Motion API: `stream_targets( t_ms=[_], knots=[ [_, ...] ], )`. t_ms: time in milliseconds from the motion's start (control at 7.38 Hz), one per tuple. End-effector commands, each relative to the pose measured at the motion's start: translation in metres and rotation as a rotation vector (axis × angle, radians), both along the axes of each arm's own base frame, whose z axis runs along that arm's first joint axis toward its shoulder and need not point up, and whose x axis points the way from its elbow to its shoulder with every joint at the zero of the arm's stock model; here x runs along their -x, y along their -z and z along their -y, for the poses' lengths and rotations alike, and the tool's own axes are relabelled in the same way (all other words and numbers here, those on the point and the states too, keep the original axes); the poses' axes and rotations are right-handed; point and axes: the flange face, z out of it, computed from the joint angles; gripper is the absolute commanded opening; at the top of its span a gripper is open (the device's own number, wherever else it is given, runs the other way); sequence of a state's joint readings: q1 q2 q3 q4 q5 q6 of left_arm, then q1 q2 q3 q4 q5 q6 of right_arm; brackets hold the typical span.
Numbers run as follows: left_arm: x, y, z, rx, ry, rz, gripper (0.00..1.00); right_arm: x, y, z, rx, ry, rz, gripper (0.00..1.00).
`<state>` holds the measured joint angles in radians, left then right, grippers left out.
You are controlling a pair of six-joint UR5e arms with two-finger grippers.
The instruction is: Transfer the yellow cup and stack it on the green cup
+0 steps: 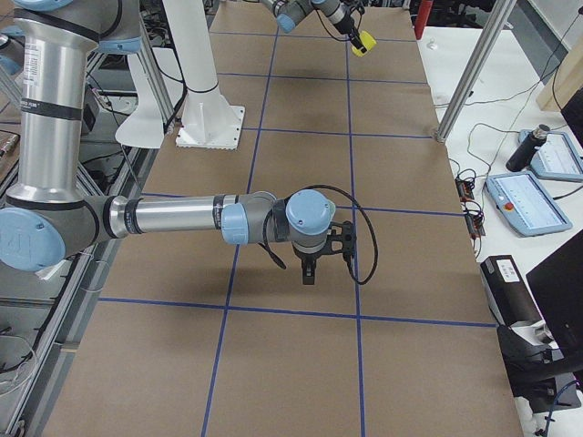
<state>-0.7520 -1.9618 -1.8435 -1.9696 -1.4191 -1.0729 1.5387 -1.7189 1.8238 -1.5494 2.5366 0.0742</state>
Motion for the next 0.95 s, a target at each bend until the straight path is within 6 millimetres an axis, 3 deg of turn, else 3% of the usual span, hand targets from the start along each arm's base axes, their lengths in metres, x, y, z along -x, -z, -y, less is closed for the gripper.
stream_targets(
  t_ms=[0, 406, 542, 813],
  knots=[
    [-0.019, 0.026, -0.027, -0.243, -0.221, -0.036, 0.00, 0.010, 0.002, 0.007, -0.006, 0.022, 0.028, 1.00],
    [-0.091, 0.048, -0.102, -0.503, -0.477, -0.068, 0.00, 0.021, 0.020, 0.020, -0.020, 0.041, 0.098, 1.00],
    [-0.115, 0.068, -0.134, -0.547, -0.569, -0.147, 0.00, 0.028, 0.034, 0.029, -0.018, 0.042, 0.119, 1.00],
    [-0.121, 0.101, -0.145, -0.609, -0.660, -0.226, 0.00, 0.049, 0.046, 0.037, 0.011, 0.055, 0.124, 1.00]
  ],
)
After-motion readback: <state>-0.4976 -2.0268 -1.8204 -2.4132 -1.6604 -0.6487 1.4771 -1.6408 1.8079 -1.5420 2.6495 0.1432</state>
